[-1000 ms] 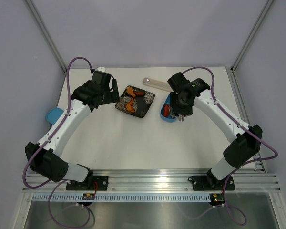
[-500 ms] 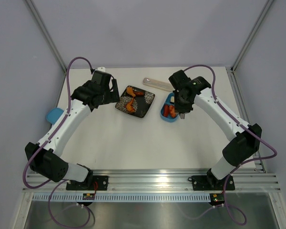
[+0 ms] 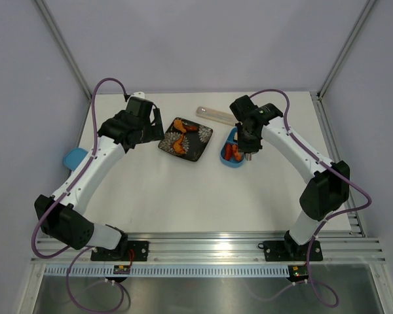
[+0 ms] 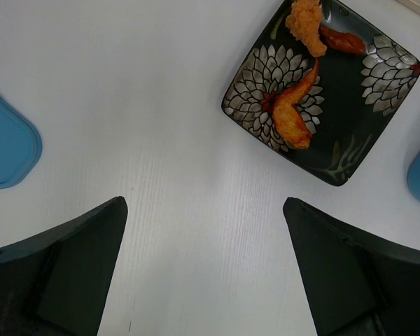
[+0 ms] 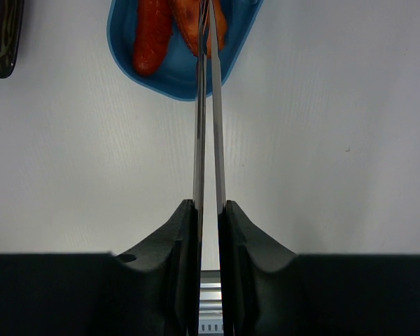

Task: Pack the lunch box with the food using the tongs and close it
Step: Place the fake food in the packing box.

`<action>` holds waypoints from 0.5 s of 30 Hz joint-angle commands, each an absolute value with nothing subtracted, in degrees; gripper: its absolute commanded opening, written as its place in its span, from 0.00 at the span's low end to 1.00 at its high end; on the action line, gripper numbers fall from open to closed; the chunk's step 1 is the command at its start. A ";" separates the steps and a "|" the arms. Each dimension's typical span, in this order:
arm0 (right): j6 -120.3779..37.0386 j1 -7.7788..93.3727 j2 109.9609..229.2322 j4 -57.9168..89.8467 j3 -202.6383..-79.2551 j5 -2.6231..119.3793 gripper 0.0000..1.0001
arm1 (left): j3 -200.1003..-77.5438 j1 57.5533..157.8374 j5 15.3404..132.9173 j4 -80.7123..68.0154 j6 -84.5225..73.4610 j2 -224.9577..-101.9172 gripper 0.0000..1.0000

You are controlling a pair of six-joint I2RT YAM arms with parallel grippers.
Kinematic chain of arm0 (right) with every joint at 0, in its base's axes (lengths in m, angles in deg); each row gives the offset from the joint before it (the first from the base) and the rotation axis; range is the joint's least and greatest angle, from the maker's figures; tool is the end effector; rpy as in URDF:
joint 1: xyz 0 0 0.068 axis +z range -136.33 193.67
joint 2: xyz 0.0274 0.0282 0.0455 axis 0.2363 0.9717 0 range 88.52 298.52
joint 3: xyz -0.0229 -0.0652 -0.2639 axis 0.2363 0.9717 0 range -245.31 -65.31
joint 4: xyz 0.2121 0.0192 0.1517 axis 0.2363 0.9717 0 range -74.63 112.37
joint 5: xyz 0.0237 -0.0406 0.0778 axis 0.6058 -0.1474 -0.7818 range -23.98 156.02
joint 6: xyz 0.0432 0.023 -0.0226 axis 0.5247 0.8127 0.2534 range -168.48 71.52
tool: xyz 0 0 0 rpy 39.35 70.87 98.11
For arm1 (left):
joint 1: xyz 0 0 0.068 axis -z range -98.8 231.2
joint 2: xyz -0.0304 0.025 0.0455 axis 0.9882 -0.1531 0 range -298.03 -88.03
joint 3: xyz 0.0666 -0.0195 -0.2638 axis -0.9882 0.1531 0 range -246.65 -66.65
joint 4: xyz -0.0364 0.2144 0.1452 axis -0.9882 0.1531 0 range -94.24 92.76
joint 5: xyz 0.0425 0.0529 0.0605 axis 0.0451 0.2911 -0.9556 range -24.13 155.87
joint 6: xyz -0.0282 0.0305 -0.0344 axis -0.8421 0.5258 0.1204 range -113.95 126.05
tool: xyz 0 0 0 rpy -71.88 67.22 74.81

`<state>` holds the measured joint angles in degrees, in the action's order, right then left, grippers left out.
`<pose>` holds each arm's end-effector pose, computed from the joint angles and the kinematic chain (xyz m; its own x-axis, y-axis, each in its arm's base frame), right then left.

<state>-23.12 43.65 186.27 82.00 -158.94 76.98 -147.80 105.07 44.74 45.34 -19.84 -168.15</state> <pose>0.2981 0.1642 0.3144 -0.9258 -0.0487 -0.3747 -0.0440 0.9988 -0.0210 0.2701 -0.1055 0.3576 -0.6863 -0.1415 -0.7134 -0.1559 0.9867 -0.0458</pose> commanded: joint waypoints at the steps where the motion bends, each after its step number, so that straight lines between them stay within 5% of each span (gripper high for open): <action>1: -24.05 43.47 186.43 79.97 -159.27 75.60 0.05 | -149.36 104.93 43.19 43.22 -19.18 -168.98 0.99; 15: -24.23 43.55 186.17 82.77 -161.20 76.21 0.04 | -150.59 104.93 42.75 42.95 -18.12 -170.47 0.99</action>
